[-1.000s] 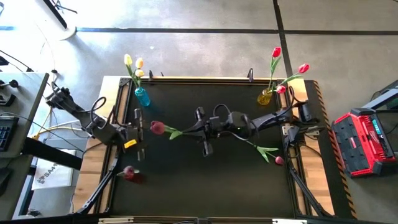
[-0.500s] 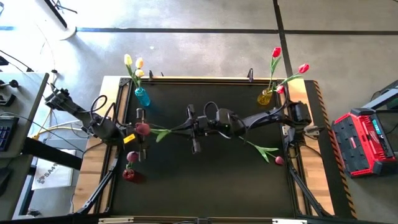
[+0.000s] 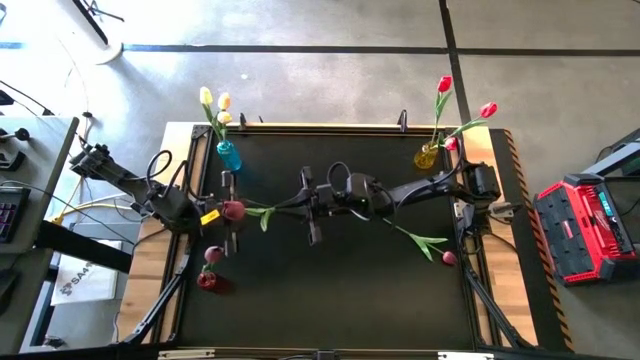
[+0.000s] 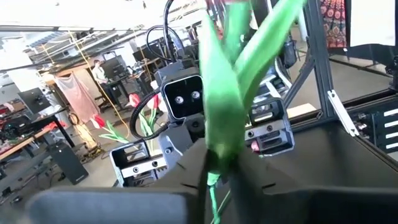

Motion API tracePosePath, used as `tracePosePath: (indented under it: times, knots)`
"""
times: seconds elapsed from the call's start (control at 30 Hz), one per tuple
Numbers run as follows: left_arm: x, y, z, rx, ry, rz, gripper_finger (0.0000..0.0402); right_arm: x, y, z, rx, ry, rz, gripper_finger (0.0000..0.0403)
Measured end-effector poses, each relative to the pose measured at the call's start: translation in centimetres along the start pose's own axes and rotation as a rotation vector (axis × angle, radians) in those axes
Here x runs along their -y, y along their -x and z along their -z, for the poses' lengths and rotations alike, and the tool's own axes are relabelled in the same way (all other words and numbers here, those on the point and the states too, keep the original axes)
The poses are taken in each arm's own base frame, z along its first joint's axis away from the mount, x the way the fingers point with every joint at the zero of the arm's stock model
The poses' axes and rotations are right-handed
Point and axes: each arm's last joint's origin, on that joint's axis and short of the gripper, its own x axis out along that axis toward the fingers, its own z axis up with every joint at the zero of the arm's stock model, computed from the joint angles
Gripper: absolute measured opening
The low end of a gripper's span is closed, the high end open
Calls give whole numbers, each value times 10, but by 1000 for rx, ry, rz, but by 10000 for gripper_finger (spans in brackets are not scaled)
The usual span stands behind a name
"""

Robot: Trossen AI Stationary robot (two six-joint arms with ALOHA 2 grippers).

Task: Sort flowers into vase by color
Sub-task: Put the left dark red tulip into the red vase

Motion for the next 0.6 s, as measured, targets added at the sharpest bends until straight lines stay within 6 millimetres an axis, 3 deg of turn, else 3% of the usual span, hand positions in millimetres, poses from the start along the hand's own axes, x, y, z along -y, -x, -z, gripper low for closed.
tracePosePath:
  times: [0.1, 0.3, 0.47, 0.6]
  knots:
    - [0, 0, 0, 0, -1, 2, 10, 0, 0, 1, -6, -5, 3, 32]
    - [-4, 6, -1, -34, 24, -39, 7, 2, 0, 4, -64, -150, 92, 111]
    - [-25, 31, -17, -146, 97, -71, 3, 4, 4, 19, -206, -357, 234, 156]
    - [-48, 60, -29, -319, 220, 33, 1, 4, 13, 42, -439, -426, 379, 170]
